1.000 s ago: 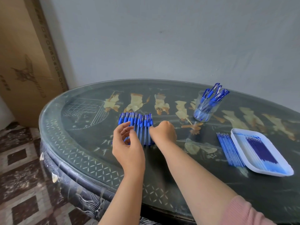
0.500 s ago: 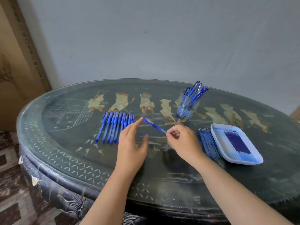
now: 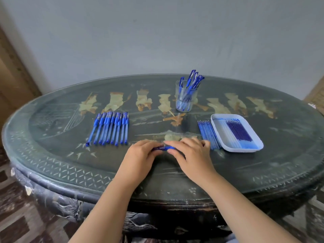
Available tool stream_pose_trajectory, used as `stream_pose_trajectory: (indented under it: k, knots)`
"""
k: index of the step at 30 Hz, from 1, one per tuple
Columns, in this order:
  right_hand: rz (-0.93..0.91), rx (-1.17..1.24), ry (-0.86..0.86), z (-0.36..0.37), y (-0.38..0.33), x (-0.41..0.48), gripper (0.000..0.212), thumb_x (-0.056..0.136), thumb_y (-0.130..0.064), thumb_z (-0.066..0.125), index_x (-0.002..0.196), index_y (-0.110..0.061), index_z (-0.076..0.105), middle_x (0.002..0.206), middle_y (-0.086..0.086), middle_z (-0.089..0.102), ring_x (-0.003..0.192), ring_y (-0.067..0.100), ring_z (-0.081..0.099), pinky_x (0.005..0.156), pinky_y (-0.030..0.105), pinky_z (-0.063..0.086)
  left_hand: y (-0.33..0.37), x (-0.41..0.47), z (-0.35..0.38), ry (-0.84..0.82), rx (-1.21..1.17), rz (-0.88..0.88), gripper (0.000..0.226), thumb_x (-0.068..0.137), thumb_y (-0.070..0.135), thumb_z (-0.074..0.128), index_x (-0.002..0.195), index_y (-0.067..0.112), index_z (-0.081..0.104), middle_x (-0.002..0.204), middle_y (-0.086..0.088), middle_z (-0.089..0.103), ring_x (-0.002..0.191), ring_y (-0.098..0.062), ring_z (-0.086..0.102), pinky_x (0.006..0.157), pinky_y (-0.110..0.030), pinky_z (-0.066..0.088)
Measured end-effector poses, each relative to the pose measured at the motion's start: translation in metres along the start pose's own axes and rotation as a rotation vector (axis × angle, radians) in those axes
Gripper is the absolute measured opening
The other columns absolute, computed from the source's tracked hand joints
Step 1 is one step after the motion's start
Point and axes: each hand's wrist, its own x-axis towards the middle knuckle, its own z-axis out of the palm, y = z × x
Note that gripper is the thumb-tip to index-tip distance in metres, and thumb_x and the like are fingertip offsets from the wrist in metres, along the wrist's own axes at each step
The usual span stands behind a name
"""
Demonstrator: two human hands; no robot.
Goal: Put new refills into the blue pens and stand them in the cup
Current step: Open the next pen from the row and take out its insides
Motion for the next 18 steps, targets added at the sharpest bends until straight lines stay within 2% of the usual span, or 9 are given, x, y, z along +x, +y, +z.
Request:
stream_pose_trajectory:
  k: [2,7,10,12,14,16,18]
  knots:
    - [0.006,0.021,0.013,0.003,0.001,0.0,0.032,0.092,-0.051,0.042,0.104,-0.046,0.071,0.075,-0.014,0.057,0.076,0.017,0.056,0.071,0.038,0.029,0.0,0.0,-0.001,-0.011,-0.018,0.005,0.018,0.086,0.015,0.07,0.104,0.016,0.073,0.097,0.002,0.072,0.089,-0.01,0.062,0.084,-0.01,0.042]
    - [0.065,0.139,0.042,0.005,0.003,0.0,0.033,0.09,-0.053,0.042,0.095,-0.042,0.073,0.073,-0.018,0.056,0.077,0.014,0.051,0.072,0.037,0.024,0.004,0.001,0.0,-0.025,-0.002,-0.023,0.007,0.093,0.014,0.063,0.094,0.013,0.07,0.085,0.005,0.066,0.078,-0.011,0.057,0.074,-0.017,0.041]
    - [0.032,0.119,0.07,0.006,0.002,0.0,0.029,0.091,-0.05,0.046,0.093,-0.04,0.073,0.074,-0.015,0.06,0.076,0.015,0.051,0.072,0.036,0.022,0.007,0.002,-0.001,-0.044,-0.032,-0.039,0.015,0.095,0.014,0.059,0.081,0.014,0.065,0.072,0.008,0.06,0.069,-0.009,0.054,0.068,-0.017,0.039]
    - [0.03,0.113,0.089,0.005,0.003,-0.001,0.027,0.091,-0.048,0.048,0.092,-0.04,0.073,0.075,-0.015,0.061,0.078,0.015,0.051,0.073,0.035,0.021,0.007,0.002,-0.003,-0.041,-0.048,-0.074,0.018,0.096,0.012,0.058,0.079,0.013,0.066,0.069,0.008,0.06,0.07,-0.007,0.056,0.067,-0.018,0.04]
    - [0.121,0.146,0.124,0.002,0.008,-0.001,0.02,0.09,-0.046,0.053,0.092,-0.041,0.072,0.08,-0.017,0.064,0.082,0.013,0.05,0.073,0.035,0.02,0.004,0.001,-0.009,0.04,-0.136,-0.216,0.025,0.098,0.014,0.055,0.076,0.017,0.066,0.065,0.009,0.06,0.067,-0.001,0.056,0.064,-0.012,0.039]
    - [0.194,0.217,0.147,0.001,0.013,0.001,0.018,0.088,-0.046,0.054,0.091,-0.042,0.072,0.083,-0.019,0.065,0.084,0.012,0.051,0.073,0.035,0.023,0.0,0.001,-0.012,0.109,-0.199,-0.316,0.029,0.099,0.017,0.052,0.075,0.02,0.067,0.063,0.005,0.061,0.066,-0.004,0.056,0.062,-0.009,0.038]
    - [0.152,0.188,0.14,0.002,0.01,0.001,0.02,0.089,-0.048,0.052,0.093,-0.043,0.071,0.084,-0.019,0.064,0.085,0.011,0.053,0.072,0.034,0.021,0.003,0.001,-0.011,0.087,-0.148,-0.254,0.023,0.098,0.016,0.055,0.079,0.018,0.069,0.069,0.007,0.063,0.075,-0.004,0.058,0.065,-0.01,0.038]
